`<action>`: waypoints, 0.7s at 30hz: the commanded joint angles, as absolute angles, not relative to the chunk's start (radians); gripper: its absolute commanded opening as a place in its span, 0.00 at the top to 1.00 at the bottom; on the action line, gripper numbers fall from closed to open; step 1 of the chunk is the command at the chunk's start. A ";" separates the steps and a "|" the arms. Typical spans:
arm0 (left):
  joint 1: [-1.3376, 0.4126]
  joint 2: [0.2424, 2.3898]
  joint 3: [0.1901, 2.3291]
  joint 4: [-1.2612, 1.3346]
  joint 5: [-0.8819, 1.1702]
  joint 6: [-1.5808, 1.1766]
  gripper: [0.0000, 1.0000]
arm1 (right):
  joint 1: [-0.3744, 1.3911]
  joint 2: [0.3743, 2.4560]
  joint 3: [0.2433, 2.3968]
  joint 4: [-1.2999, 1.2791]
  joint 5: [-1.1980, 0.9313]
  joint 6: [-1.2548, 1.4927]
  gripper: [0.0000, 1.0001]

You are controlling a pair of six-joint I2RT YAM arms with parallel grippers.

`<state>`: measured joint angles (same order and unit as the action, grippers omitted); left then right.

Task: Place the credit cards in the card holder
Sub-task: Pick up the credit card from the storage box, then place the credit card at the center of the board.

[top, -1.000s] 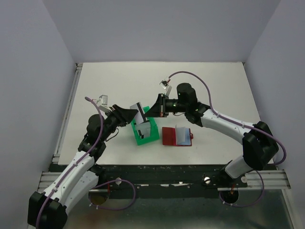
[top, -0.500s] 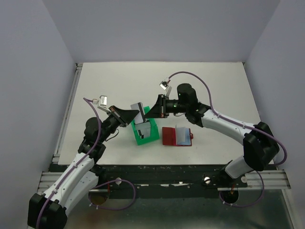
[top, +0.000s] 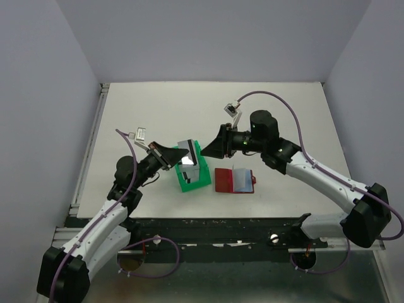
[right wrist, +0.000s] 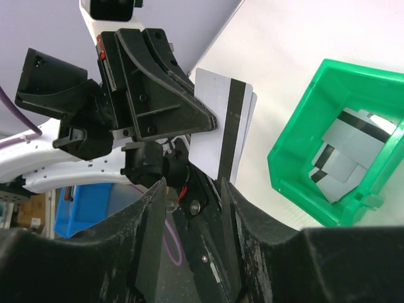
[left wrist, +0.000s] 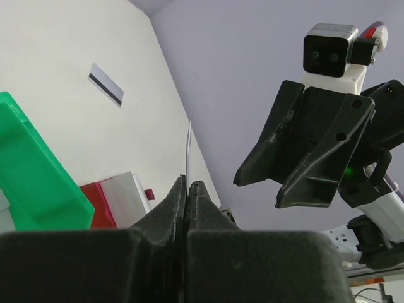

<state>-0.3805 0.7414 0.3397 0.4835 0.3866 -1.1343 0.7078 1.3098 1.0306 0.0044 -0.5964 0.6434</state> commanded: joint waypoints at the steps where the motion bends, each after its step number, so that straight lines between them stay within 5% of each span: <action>1: -0.379 0.799 0.305 0.696 0.475 -1.245 1.00 | 0.710 1.293 1.009 -0.077 -0.557 0.594 0.52; 21: -0.380 0.936 0.276 0.956 0.543 -1.407 0.93 | 0.710 1.331 1.052 -0.107 -0.554 0.594 0.49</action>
